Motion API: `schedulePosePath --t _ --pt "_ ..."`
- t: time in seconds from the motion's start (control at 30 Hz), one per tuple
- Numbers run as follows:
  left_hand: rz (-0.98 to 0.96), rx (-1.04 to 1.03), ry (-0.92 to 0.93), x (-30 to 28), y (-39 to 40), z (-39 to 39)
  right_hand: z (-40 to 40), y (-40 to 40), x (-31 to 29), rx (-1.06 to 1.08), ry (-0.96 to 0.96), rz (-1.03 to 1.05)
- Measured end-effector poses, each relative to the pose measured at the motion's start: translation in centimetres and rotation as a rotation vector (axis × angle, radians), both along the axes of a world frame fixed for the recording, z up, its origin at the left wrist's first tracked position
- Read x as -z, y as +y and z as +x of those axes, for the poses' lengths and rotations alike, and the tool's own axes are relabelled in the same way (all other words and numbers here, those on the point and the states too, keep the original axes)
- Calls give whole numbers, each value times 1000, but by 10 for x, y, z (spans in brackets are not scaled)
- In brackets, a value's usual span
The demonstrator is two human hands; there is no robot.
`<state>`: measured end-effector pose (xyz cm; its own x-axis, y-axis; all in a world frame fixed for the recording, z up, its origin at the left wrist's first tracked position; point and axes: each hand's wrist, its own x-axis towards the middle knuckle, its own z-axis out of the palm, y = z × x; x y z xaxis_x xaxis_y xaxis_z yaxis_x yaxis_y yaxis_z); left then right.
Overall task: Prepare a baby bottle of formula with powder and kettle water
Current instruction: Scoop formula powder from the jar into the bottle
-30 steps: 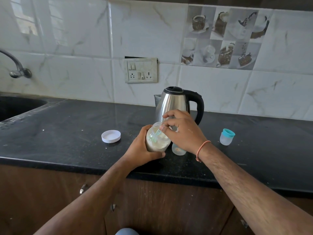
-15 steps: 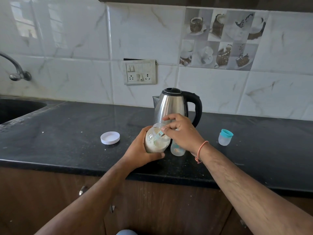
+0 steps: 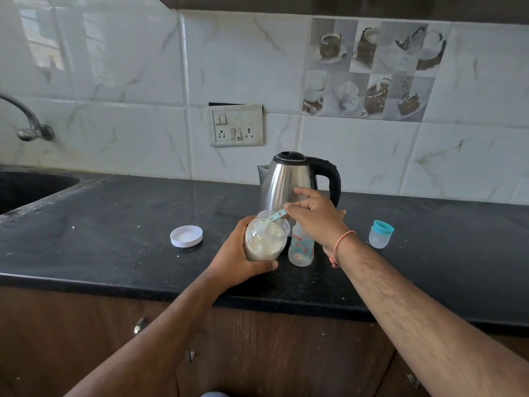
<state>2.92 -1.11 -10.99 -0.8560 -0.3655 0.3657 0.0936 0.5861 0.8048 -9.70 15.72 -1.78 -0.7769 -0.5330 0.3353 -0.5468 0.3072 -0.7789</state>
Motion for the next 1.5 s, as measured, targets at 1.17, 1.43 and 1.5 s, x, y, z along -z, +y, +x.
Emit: schedulePosePath --t 1.17,1.43,1.5 --pt "68 -47 -57 0 -2 -3 -35 58 14 255 657 87" --pt "62 -51 -47 0 -2 -2 -33 68 17 148 1051 153" --pt "62 -50 -45 1 -2 -2 -34 69 18 136 1089 164"
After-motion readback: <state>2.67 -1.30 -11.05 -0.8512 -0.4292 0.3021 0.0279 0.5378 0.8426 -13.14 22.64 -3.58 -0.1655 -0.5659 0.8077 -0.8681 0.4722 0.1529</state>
